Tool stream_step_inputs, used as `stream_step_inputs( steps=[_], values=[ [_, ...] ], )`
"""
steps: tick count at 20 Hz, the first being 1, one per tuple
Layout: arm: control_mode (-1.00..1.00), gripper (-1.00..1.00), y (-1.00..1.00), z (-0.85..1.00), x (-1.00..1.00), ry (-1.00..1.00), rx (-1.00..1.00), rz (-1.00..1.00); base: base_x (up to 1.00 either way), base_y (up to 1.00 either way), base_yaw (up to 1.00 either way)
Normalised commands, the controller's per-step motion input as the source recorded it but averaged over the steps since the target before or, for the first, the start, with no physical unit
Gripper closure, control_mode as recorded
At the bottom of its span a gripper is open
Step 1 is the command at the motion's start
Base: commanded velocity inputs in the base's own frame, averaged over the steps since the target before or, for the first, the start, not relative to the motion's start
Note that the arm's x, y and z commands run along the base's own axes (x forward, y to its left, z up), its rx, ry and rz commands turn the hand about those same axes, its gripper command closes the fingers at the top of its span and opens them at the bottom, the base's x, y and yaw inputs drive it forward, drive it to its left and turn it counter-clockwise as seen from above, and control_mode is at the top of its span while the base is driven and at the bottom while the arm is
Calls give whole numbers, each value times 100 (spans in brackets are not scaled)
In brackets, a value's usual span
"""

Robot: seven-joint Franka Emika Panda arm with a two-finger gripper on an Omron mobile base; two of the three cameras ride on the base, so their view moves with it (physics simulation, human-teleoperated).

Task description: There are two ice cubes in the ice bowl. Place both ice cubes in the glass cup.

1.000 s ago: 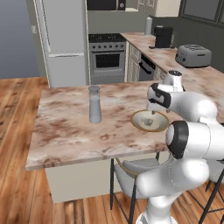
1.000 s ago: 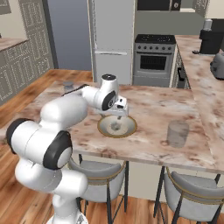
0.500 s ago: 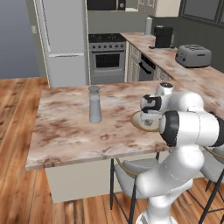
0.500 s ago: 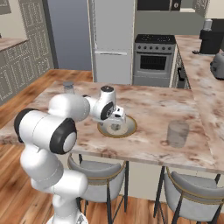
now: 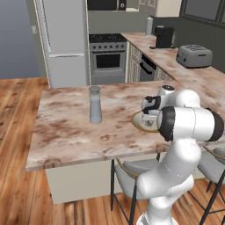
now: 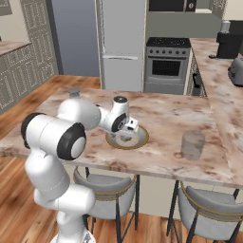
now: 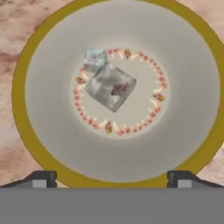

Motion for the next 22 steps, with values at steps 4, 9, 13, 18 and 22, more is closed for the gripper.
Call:
stream_step_inputs(
  steps=[4, 9, 13, 18, 22],
  values=[
    [-100, -100, -3, -8, 38, 0, 11, -15, 0, 0, 0],
    [-100, -100, 0, -16, 46, 0, 0, -4, 0, 0, 0],
    [-100, -100, 0, -37, 30, 4, 0, -1, 0, 0, 0],
    [-100, -100, 0, -56, 10, 11, 0, 0, 0, 0, 0],
    [-100, -100, 0, -29, 21, 3, 0, 0, 0, 0, 0]
  ],
)
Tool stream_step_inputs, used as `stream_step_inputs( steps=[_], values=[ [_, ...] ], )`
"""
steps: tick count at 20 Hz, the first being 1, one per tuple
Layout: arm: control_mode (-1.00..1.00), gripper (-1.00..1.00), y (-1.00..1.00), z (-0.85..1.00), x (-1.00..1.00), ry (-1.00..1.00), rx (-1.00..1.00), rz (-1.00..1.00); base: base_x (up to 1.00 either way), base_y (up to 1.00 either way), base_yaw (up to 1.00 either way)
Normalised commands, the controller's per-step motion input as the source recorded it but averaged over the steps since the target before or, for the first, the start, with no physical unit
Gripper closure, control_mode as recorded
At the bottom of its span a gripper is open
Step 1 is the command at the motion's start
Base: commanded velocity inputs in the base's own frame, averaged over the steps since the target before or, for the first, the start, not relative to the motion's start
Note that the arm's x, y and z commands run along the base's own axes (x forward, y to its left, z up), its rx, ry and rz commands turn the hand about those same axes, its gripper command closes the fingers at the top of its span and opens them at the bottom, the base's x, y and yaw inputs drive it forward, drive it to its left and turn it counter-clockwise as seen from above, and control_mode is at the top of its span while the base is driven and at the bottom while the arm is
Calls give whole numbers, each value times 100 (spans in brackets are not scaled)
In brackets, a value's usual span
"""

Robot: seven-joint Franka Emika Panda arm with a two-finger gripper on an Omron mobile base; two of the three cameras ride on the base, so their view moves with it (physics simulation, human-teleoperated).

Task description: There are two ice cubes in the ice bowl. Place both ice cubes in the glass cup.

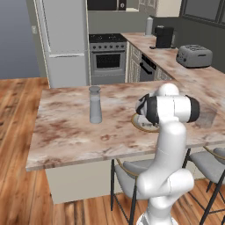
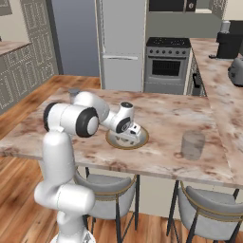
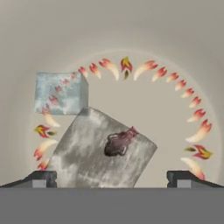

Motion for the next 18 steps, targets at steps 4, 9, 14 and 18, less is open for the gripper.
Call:
stream_step_inputs(
  steps=[4, 9, 14, 18],
  values=[
    [-100, -100, 0, -8, 36, 0, 0, 0, 0, 0, 0],
    [-100, -100, 0, -10, 38, 0, 0, 0, 0, 0, 0],
    [-100, -100, 0, -48, 23, 2, 0, 0, 0, 0, 0],
    [-100, -100, 0, -50, 19, 1, 0, 0, 0, 0, 0]
  ],
)
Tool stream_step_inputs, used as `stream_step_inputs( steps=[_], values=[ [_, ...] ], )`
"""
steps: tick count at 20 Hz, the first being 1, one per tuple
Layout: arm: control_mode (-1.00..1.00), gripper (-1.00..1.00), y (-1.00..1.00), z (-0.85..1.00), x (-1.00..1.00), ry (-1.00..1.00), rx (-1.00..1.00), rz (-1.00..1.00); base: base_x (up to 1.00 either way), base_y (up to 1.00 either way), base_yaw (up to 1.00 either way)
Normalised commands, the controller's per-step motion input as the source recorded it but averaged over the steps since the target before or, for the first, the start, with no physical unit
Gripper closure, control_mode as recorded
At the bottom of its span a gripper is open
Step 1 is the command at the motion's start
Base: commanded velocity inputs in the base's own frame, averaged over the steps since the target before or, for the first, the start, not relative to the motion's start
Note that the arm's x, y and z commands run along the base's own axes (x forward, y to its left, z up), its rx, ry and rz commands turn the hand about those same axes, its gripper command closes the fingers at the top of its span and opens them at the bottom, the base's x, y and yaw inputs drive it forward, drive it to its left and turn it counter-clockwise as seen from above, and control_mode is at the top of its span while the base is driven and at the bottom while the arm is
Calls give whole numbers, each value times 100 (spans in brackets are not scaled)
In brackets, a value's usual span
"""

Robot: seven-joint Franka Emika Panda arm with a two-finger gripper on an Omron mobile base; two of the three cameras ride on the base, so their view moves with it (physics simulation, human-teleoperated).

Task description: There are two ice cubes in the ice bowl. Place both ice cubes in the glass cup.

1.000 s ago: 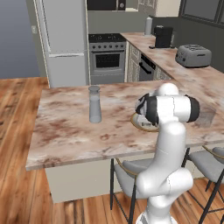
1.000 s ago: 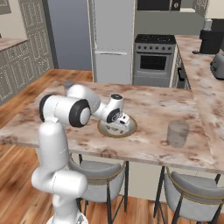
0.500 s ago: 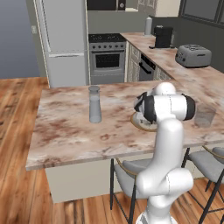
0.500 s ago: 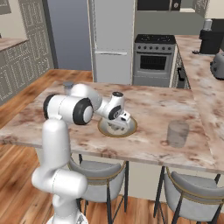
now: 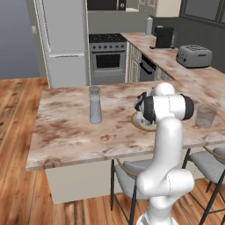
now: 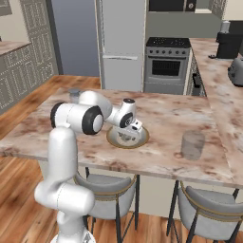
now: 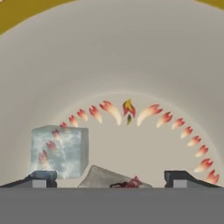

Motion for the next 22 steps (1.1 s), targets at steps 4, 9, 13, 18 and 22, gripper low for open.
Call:
stream_step_inputs(
  steps=[4, 9, 13, 18, 22],
  values=[
    [-100, 100, 1, -17, 2, 0, -1, 0, 0, 0, 0],
    [-100, 100, 16, -2, -57, -7, -8, 0, 0, 0, 0],
    [-100, 100, 5, 38, -64, -21, -2, -4, 0, 0, 0],
    [-100, 100, 0, 100, -15, -28, 0, -16, 0, 0, 0],
    [-100, 100, -1, 100, -28, -10, 0, -15, 0, 0, 0]
  ],
)
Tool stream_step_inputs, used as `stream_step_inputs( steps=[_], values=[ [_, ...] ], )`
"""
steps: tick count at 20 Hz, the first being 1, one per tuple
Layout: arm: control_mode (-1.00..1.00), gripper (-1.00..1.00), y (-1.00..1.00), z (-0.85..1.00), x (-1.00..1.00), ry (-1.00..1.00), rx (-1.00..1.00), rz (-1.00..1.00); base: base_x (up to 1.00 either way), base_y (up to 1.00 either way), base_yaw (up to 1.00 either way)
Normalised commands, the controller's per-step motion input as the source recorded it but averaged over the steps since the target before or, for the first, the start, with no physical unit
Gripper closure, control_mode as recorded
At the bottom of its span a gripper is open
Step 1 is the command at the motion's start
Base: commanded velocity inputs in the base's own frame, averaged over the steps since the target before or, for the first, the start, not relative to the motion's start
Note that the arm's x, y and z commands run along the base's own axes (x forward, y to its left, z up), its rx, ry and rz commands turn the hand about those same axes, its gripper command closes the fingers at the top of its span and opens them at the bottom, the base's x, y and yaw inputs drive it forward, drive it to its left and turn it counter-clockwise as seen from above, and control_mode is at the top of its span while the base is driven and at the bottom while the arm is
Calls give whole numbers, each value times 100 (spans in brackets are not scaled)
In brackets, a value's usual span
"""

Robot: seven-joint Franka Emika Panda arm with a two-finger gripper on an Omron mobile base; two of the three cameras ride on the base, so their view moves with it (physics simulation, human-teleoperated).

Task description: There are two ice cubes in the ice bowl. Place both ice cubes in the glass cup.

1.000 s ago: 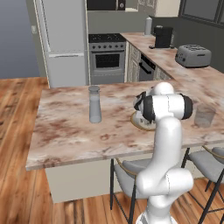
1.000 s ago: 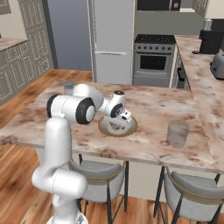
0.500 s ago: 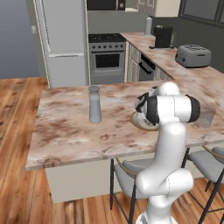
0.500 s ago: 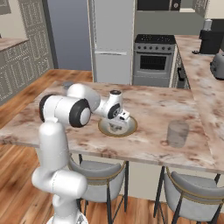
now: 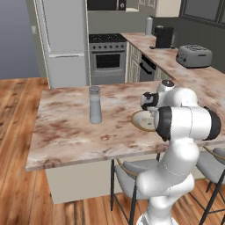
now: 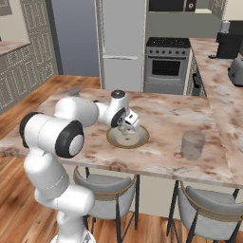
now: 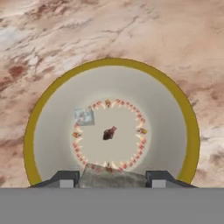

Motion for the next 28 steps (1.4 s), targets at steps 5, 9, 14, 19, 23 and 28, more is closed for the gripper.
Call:
stream_step_inputs(
  steps=[5, 9, 14, 19, 23, 28],
  values=[
    [-100, 100, -37, 100, -55, 5, 2, -25, 0, 0, 0],
    [-100, 100, -66, 78, -47, 19, 14, -29, 0, 0, 0],
    [-100, 100, -90, 25, -37, 9, 24, -20, 0, 0, 0],
    [-100, 100, -47, 0, -15, -3, 15, -3, 0, 0, 0],
    [-100, 100, 0, 0, 0, 0, 0, 0, 0, 0, 0],
    [-100, 100, -1, 0, 0, 0, -2, 0, 0, 0, 0]
  ],
)
